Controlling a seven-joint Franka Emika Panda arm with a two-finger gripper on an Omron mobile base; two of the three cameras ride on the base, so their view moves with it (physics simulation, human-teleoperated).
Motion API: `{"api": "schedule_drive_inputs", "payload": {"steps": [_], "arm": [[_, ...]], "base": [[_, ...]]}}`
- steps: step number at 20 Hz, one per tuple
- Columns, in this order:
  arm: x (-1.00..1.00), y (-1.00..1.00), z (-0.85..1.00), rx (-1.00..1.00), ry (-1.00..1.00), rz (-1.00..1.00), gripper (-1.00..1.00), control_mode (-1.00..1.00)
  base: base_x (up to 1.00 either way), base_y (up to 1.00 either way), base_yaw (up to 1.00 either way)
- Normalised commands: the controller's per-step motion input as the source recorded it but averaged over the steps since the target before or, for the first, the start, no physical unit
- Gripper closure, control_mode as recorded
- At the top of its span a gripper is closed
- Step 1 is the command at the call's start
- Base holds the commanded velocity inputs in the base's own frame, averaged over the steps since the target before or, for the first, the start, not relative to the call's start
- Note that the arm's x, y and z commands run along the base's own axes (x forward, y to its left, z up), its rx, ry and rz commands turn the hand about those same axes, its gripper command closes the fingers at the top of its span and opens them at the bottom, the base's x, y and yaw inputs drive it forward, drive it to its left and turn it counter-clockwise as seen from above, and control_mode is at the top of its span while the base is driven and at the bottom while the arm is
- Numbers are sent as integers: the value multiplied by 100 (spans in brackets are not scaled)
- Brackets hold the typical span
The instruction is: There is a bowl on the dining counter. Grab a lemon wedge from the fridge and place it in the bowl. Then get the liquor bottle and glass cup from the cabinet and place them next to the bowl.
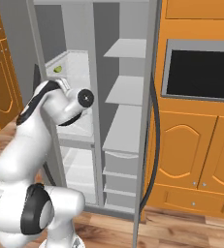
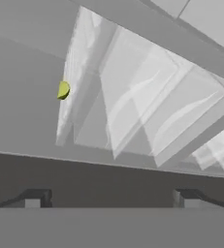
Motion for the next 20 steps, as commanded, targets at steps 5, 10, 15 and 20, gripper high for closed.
{"api": "schedule_drive_inputs", "payload": {"steps": [5,10,15,20], "arm": [[17,57,-9,3,6,1,-100,-100],[-17,72,-15,0,0,9,-100,-100],[-18,77,-18,0,0,13,-100,-100],[-21,81,-17,0,0,14,-100,-100]], "base": [[0,0,0],[0,0,0],[0,0,0],[0,0,0]]}}
